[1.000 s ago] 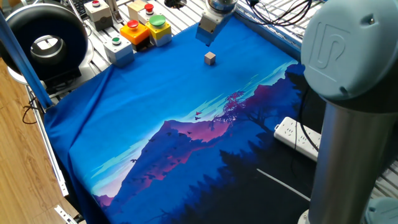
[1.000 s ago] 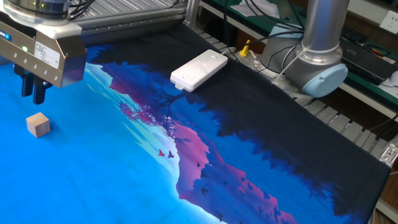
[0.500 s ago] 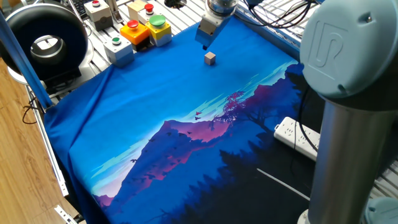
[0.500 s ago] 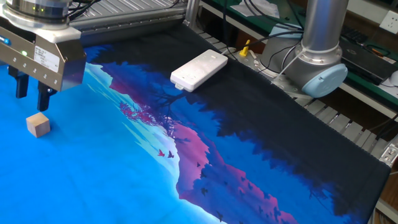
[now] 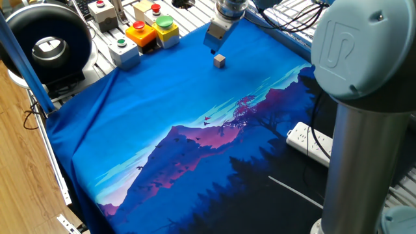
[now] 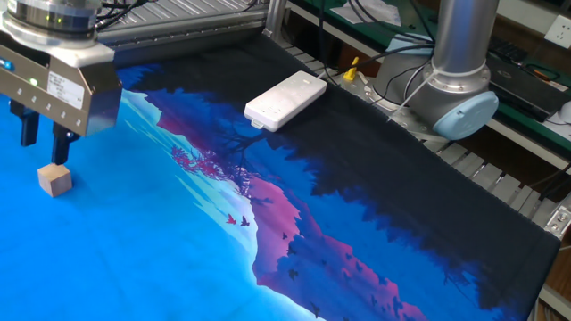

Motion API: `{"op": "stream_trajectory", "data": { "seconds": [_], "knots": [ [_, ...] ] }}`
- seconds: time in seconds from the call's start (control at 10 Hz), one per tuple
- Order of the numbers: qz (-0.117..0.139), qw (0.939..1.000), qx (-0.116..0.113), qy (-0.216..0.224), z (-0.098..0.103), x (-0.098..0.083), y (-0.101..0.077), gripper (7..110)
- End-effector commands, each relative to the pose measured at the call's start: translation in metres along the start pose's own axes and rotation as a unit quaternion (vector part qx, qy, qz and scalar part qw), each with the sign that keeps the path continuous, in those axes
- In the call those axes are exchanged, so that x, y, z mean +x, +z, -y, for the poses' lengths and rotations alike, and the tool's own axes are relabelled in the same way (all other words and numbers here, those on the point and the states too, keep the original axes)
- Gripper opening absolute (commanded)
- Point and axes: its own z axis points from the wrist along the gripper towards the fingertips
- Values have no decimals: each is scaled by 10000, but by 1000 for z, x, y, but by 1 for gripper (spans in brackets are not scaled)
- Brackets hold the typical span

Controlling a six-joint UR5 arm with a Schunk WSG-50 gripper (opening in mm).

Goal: Pick up the small block on the left and move it to the right

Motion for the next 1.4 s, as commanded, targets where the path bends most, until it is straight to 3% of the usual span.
{"op": "stream_trajectory", "data": {
  "seconds": [0.0, 1.3],
  "knots": [
    [87, 10000, 2, 21, 3, -2, 8, 44],
    [307, 9994, -82, 107, -2, 6, 31, 44]
  ]
}}
